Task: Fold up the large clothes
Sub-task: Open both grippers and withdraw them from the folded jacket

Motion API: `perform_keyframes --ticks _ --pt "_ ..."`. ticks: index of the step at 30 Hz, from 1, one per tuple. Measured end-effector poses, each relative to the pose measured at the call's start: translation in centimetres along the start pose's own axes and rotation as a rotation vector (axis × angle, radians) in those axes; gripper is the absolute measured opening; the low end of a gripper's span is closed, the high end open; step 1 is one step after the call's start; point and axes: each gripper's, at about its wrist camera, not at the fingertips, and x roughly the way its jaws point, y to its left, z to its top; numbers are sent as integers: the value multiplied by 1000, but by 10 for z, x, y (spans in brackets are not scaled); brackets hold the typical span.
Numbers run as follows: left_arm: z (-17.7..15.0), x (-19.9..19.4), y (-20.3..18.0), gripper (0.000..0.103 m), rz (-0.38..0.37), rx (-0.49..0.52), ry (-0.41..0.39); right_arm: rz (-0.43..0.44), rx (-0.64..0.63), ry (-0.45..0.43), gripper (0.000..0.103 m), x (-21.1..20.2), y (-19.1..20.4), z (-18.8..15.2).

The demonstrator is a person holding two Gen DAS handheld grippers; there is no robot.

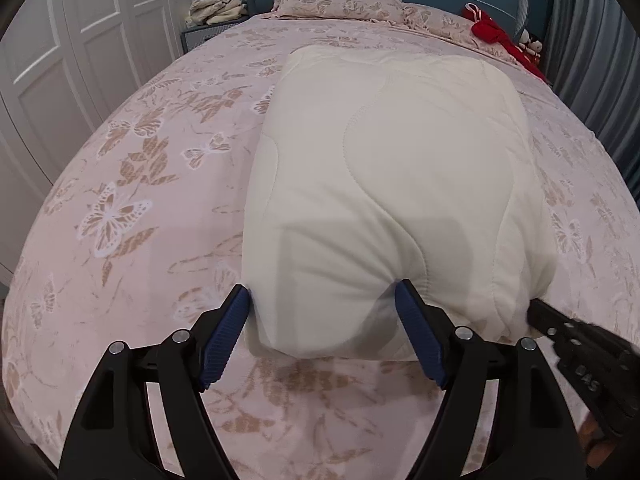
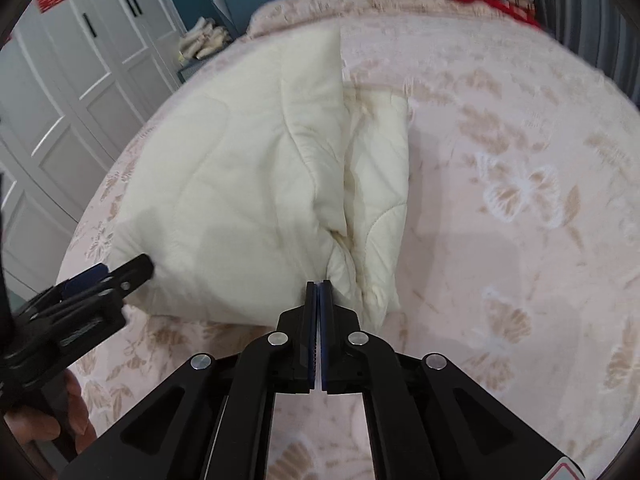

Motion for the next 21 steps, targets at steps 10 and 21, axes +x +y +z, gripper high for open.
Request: perform_keyframes --ticks 10,21 --pt "-28 -35 -24 72 49 30 -31 -89 32 -18 15 -23 -18 -54" --pt "-75 -54 -37 72 90 13 -26 -105 36 -67 47 -58 -14 -86"
